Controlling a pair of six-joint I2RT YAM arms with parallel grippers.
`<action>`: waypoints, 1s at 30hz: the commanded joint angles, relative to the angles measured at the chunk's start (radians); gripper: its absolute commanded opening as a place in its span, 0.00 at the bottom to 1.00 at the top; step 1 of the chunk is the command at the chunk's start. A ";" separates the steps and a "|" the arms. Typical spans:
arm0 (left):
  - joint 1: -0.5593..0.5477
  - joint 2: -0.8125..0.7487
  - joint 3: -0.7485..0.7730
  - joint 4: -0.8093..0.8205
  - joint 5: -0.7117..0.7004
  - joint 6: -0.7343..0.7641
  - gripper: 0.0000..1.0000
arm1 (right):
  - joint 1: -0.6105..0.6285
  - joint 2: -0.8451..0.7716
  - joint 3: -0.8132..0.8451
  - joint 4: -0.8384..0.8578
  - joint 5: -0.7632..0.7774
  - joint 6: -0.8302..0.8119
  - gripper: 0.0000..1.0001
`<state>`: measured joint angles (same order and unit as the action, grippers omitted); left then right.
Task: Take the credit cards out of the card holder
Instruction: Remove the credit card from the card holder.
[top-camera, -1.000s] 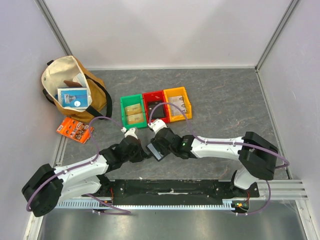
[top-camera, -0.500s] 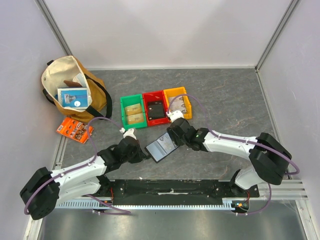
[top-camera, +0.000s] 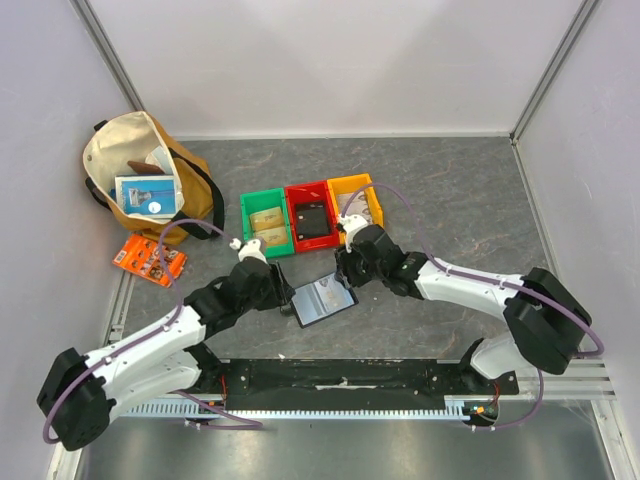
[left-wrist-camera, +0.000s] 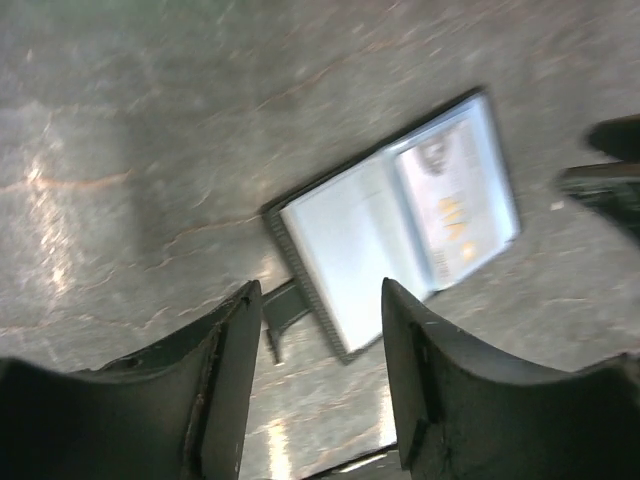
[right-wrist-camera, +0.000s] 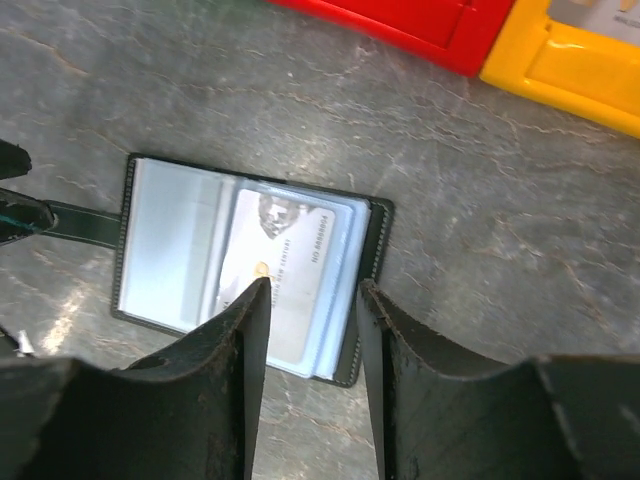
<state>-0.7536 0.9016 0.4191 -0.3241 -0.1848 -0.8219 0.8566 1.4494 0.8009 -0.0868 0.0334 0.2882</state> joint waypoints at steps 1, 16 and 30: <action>0.002 -0.040 0.115 -0.003 0.004 0.047 0.59 | -0.045 0.022 -0.032 0.160 -0.185 0.054 0.45; 0.002 0.118 0.072 0.310 0.211 -0.094 0.44 | -0.151 0.147 -0.166 0.387 -0.417 0.169 0.12; 0.003 0.364 -0.077 0.617 0.286 -0.223 0.40 | -0.211 0.190 -0.246 0.418 -0.474 0.216 0.08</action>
<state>-0.7528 1.2095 0.3710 0.1230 0.0505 -0.9699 0.6605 1.6199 0.5827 0.3408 -0.4263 0.4995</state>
